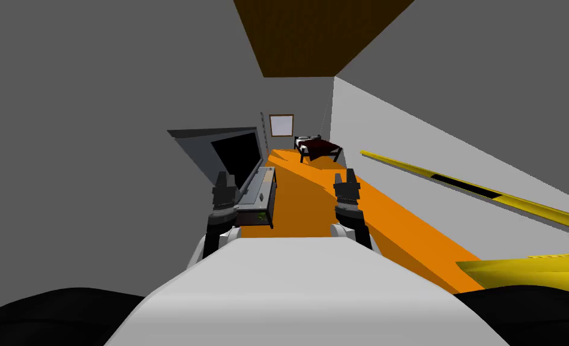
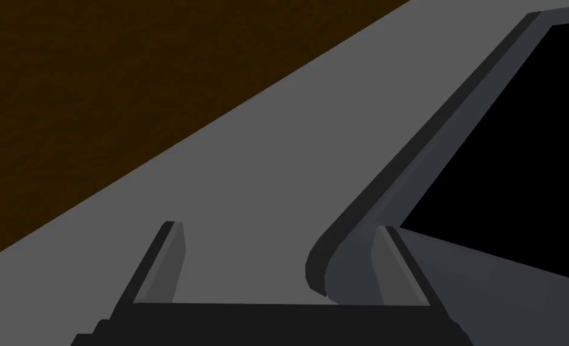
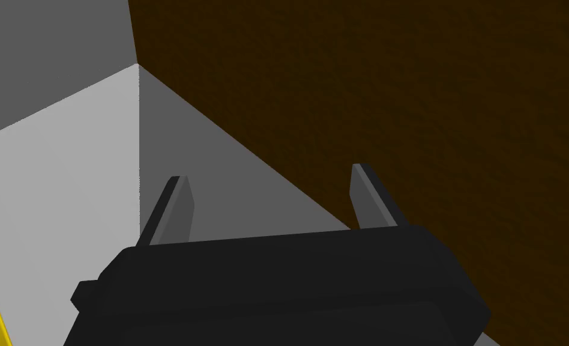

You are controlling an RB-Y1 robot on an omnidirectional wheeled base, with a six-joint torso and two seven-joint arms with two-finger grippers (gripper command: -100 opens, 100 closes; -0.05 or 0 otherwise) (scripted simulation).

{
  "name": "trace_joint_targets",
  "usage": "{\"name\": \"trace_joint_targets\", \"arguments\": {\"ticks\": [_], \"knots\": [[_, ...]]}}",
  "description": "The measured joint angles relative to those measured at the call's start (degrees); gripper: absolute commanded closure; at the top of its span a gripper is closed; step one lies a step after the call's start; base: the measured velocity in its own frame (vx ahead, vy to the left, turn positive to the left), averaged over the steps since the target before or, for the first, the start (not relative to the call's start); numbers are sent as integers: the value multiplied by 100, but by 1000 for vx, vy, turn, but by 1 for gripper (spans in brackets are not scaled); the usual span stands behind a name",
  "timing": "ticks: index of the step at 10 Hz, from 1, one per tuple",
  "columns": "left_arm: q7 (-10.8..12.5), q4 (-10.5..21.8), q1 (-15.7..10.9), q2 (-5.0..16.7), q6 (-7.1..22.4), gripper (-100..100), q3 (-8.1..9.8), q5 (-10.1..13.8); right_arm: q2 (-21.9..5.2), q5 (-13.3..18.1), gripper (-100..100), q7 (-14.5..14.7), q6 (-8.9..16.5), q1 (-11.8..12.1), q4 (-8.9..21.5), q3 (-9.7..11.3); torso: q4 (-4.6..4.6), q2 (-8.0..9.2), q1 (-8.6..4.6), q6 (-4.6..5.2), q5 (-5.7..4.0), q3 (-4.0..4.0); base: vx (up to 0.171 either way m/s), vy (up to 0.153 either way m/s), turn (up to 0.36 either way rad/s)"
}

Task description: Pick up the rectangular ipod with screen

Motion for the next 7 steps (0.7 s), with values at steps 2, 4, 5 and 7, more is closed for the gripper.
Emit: {"name": "trace_joint_targets", "arguments": {"ticks": [2, 4, 5, 7], "knots": [[-11, 101, 66, 248, 150, -100, -49, -128, 1, 0, 0, 0, 0, 2, 0, 0, -6, -27, -25, -2, -5, -15, 102, -91, 187], [-27, 343, -10, 447, 383, -100, -41, -272, 1, 0, 0, 0, 0, 2, 0, 1, -11, -52, -49, -2, -11, -30, 137, -146, 220], [-37, 414, -20, 506, 554, -100, -74, -378, 1, 0, 0, 0, -1, 2, -1, 1, -12, -55, -57, -2, -12, -32, 122, -153, 264], [-10, 697, -58, 669, 875, -100, -33, -557, 1, 0, 0, 0, -1, 2, -1, 1, -14, -60, -54, -1, -12, -35, 152, -139, 249]]}}
